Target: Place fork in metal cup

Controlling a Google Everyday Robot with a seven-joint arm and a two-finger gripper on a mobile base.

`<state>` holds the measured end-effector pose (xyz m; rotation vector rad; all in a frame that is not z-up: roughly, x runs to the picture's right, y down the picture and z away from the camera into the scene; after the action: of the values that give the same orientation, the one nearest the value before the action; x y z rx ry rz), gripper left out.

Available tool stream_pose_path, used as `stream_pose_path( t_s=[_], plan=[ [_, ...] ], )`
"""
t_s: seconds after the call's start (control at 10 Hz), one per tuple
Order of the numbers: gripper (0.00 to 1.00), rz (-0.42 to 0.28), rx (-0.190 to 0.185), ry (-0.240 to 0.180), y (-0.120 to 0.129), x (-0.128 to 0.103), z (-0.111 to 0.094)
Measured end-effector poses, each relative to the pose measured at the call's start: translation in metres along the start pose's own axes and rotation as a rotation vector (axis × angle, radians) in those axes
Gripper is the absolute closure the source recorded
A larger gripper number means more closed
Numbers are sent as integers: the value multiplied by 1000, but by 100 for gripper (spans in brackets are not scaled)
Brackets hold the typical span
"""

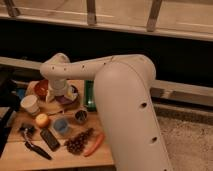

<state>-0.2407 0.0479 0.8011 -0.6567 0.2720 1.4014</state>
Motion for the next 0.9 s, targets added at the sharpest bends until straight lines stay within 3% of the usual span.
stream_pose_path(
  t_s=[0.2, 0.3, 0.9],
  plan=[
    [20, -20, 34, 12, 11, -4, 1],
    [20, -9, 30, 34, 17, -4, 7],
    [20, 118, -20, 154, -28, 28, 46]
  ],
)
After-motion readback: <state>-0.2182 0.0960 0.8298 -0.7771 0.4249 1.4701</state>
